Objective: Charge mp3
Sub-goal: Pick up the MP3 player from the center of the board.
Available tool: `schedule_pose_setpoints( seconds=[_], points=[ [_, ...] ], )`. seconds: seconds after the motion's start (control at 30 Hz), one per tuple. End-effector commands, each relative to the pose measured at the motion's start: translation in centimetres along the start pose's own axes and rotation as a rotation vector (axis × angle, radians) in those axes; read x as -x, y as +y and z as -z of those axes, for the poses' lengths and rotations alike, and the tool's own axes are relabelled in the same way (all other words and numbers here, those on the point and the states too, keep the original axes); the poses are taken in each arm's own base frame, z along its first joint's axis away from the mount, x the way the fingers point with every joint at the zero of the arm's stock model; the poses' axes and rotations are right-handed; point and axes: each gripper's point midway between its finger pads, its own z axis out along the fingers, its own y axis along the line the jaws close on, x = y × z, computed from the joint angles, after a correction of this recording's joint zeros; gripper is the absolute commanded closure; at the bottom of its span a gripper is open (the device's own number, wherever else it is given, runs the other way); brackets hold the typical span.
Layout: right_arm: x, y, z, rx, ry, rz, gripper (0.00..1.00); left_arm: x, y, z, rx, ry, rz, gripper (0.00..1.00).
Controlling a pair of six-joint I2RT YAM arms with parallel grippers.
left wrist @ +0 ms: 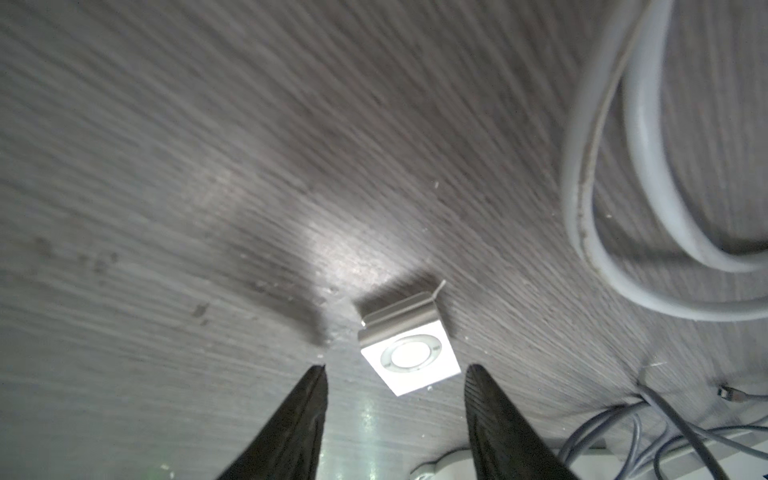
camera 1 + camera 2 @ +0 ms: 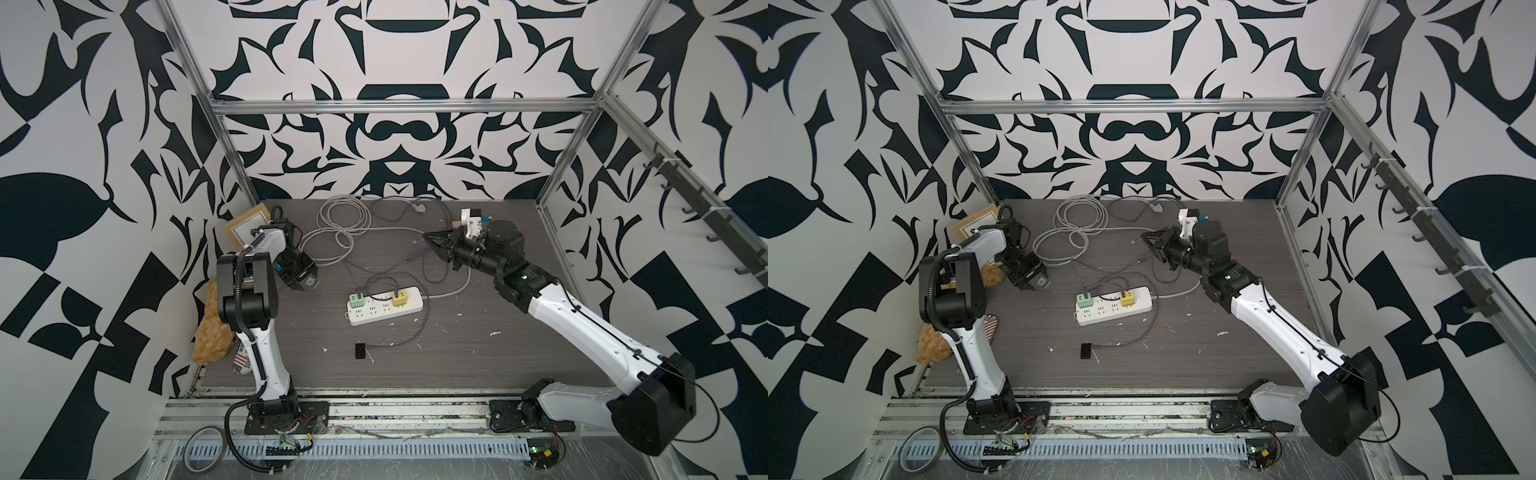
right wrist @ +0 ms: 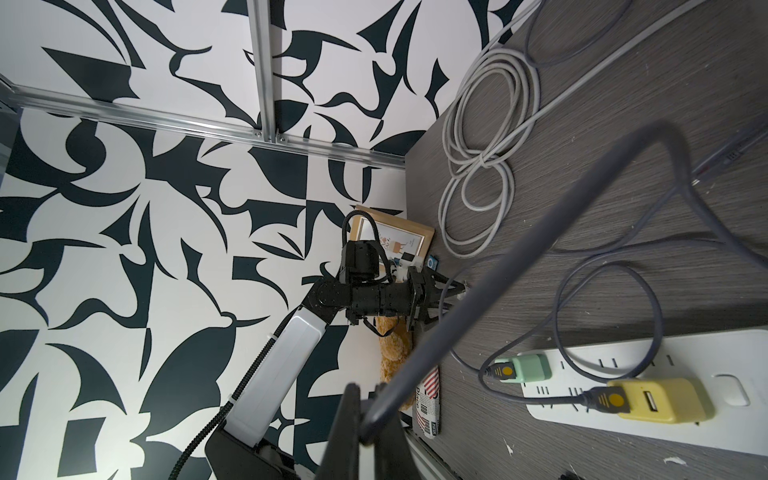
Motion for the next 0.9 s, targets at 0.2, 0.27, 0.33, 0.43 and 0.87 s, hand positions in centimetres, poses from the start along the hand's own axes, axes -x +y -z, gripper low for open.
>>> schedule_pose_setpoints(
  seconds=[0.2,0.27,0.33,0.43,0.87],
  points=[
    [0.4,2.0,0.6,0.067,-0.021,0.047,1.00,0.3,0.5,-1.4,0.053,0.026,0.002,0.47],
    [0.4,2.0,0.6,0.070,-0.019,0.048,1.00,0.4,0.5,-1.5,0.060,0.022,-0.002,0.49],
    [0.4,2.1,0.6,0.071,-0.019,0.049,1.00,0.5,0.4,-1.6,0.062,0.024,-0.010,0.50],
    [0.4,2.0,0.7,0.070,-0.021,0.047,1.00,0.6,0.5,-1.7,0.073,0.026,-0.015,0.51],
    [0.3,1.9,1.1,0.070,-0.027,0.045,1.00,0.1,0.4,-1.2,0.065,0.017,-0.048,0.52]
  ],
)
